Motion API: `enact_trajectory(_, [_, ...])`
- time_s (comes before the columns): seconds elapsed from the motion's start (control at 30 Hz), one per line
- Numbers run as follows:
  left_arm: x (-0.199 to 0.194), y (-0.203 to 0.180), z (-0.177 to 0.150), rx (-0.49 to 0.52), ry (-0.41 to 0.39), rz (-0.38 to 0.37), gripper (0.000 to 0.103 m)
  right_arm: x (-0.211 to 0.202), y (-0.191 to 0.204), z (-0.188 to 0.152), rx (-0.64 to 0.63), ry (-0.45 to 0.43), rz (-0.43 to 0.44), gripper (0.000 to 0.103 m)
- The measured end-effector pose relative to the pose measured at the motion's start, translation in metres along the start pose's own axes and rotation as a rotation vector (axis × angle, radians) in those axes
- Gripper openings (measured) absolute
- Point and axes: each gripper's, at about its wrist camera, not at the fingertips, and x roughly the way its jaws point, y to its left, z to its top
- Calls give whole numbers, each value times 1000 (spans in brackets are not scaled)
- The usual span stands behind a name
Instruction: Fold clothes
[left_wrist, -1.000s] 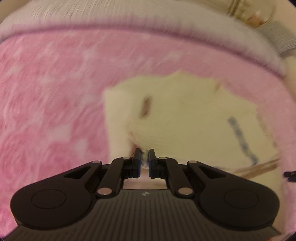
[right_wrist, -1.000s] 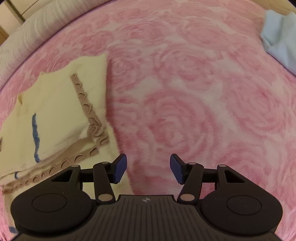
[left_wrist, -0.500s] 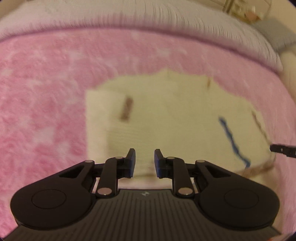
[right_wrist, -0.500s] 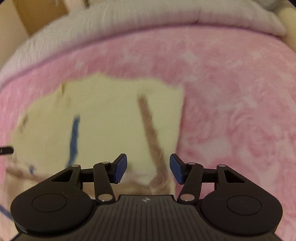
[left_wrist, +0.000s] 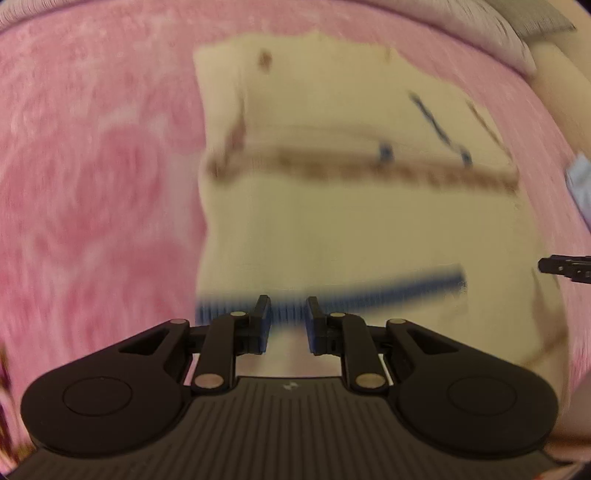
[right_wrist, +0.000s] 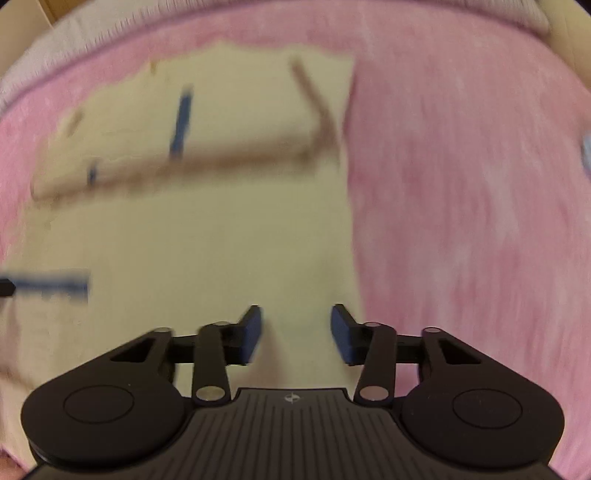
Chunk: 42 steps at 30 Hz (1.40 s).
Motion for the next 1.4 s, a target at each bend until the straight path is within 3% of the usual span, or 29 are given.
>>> enact_trajectory(0.17, [-20, 16, -67, -48, 55, -84, 15, -30, 7, -80, 106, 10, -75, 39])
enact_trajectory(0.23, [-32, 25, -87, -97, 84, -104, 15, -40, 10, -104, 166, 86, -104, 39])
enact_trajectory(0.33, [-51, 28, -106, -107, 182, -74, 12, -61, 18, -125, 227, 198, -142, 40])
enact_trajectory(0.43, [-89, 20, -106, -82, 205, -48, 13, -103, 32, -127, 272, 153, -106, 41])
enact_trajectory(0.57, [-149, -4, -81, -35, 114, -27, 21, -168, 55, -106, 228, 21, -75, 56])
enact_trajectory(0.7, [-192, -38, -53, 19, -4, 8, 30, -200, 72, -77, 183, -68, -42, 69])
enact_trajectory(0.8, [-212, -60, -45, 23, -60, 18, 40, -217, 75, -76, 154, -74, -15, 76])
enact_trajectory(0.9, [-226, -85, -47, 28, -93, 24, 44, -233, 71, -89, 138, -73, 6, 84])
enact_trajectory(1.17, [-265, -167, -90, 33, -144, 137, 61, -268, 36, -140, 126, -96, -71, 88])
enact_trajectory(1.4, [-296, -208, -148, 3, -178, 198, 63, -305, 25, -174, 55, -152, -53, 88])
